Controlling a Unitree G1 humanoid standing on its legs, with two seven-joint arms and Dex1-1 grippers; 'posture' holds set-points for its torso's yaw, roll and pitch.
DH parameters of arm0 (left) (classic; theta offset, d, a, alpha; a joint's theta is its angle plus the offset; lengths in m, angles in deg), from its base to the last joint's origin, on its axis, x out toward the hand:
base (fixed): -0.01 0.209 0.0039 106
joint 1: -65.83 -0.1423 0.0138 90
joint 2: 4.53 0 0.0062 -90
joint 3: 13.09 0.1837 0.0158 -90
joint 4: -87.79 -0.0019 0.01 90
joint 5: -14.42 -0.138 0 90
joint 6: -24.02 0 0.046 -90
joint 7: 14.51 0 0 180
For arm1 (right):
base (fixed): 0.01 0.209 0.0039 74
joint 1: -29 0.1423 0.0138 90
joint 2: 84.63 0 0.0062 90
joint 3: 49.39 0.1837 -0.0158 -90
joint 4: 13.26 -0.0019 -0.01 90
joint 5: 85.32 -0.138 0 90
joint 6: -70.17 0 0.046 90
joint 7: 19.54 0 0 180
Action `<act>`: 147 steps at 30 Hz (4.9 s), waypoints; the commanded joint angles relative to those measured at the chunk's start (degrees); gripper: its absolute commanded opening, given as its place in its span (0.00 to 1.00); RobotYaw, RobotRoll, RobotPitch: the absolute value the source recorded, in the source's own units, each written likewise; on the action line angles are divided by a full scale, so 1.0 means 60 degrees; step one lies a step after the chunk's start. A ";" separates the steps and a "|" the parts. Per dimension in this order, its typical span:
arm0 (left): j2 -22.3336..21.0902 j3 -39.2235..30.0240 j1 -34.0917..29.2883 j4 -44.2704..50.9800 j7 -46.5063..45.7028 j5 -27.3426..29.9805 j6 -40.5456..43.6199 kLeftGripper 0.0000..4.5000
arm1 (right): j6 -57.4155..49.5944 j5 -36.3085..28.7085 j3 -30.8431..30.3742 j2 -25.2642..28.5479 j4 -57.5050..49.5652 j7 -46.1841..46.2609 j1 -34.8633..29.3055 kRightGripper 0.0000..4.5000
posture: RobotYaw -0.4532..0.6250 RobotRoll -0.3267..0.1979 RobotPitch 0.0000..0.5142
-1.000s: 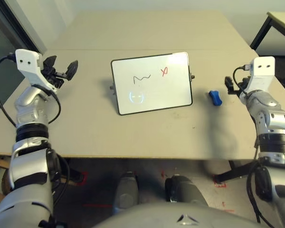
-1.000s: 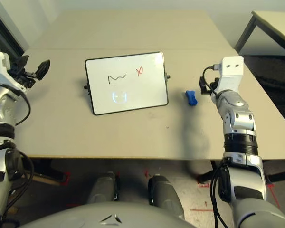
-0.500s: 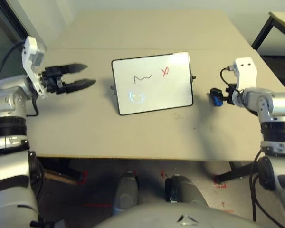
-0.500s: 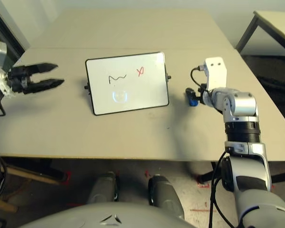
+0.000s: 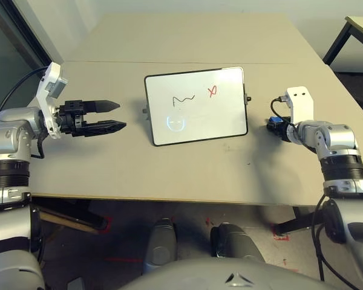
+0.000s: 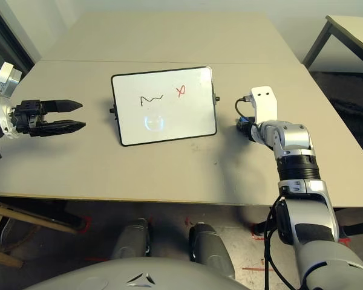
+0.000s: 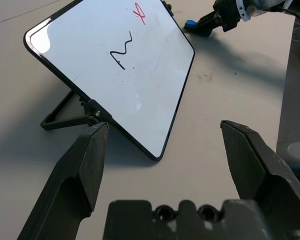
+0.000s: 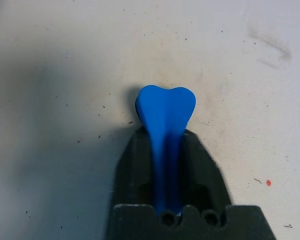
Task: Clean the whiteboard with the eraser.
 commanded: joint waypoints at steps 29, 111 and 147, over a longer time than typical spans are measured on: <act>0.0447 0.0424 0.0398 -0.0054 -0.0053 -0.0017 -0.0327 1.00 | 0.4776 0.4837 -0.5534 0.0736 -0.1653 -0.2726 0.1620 0.08 | 0.63 0.62 0.06; 0.0393 0.0399 0.0327 0.0330 -0.0261 0.0065 -0.0188 1.00 | 0.7089 0.7314 -0.5750 -0.1500 0.1548 -0.3204 0.3266 0.08 | 0.68 0.62 0.06; 0.0366 0.0544 0.0252 0.0183 -0.0158 0.0046 -0.0272 1.00 | 0.6554 0.7255 -0.5365 -0.0785 0.0457 -0.3406 0.2642 0.08 | 0.66 0.62 0.06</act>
